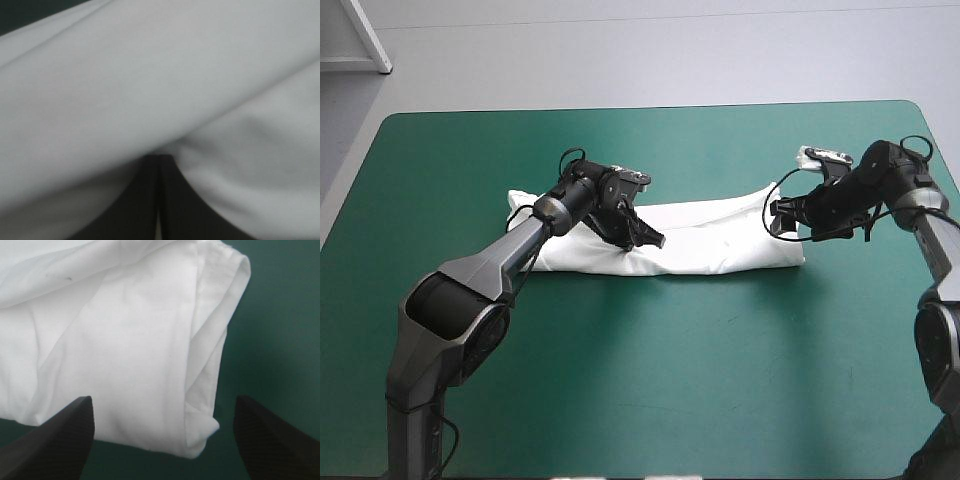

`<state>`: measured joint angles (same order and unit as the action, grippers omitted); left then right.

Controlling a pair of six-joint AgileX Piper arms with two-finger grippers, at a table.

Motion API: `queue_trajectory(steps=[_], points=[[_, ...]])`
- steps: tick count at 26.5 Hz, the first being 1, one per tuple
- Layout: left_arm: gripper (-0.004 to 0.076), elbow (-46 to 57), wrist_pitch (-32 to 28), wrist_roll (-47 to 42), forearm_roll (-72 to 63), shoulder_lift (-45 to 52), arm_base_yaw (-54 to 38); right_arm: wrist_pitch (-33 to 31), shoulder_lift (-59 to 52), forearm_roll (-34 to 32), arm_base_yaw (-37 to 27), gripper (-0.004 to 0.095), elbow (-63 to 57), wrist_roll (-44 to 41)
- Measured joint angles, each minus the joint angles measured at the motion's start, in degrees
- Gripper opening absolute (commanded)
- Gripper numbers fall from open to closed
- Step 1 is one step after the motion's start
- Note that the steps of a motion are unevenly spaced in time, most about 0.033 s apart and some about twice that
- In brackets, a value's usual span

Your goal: Fold the cloth

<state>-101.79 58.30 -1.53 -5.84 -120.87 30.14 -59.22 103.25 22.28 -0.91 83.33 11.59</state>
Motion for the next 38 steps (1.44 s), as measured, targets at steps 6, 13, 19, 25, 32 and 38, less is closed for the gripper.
queue_trajectory(steps=[6,13,19,25,32,38], points=[[-0.0008,-0.1,0.1,0.1,0.2,0.0,0.1,0.3,7.3,3.7,0.0,0.0683,0.2,0.0],[-0.0008,-0.1,0.3,0.1,0.2,0.0,0.4,2.2,8.8,4.9,3.3,0.0056,0.7,1.0],[-0.0008,-0.1,0.3,0.1,0.2,-0.1,0.5,2.9,8.9,5.7,4.1,-0.0013,0.7,2.2],[-0.0008,-0.1,0.3,0.1,0.1,-0.1,0.5,2.0,6.0,6.5,4.6,-0.0013,3.3,2.4],[-0.0008,-0.1,0.3,0.1,-0.5,-0.1,0.5,-3.1,3.1,11.7,8.2,-0.0013,12.7,2.3],[-0.0008,-0.1,0.3,0.1,-1.9,-0.1,0.5,-4.7,3.1,12.6,15.1,-0.0013,21.8,-0.1]])
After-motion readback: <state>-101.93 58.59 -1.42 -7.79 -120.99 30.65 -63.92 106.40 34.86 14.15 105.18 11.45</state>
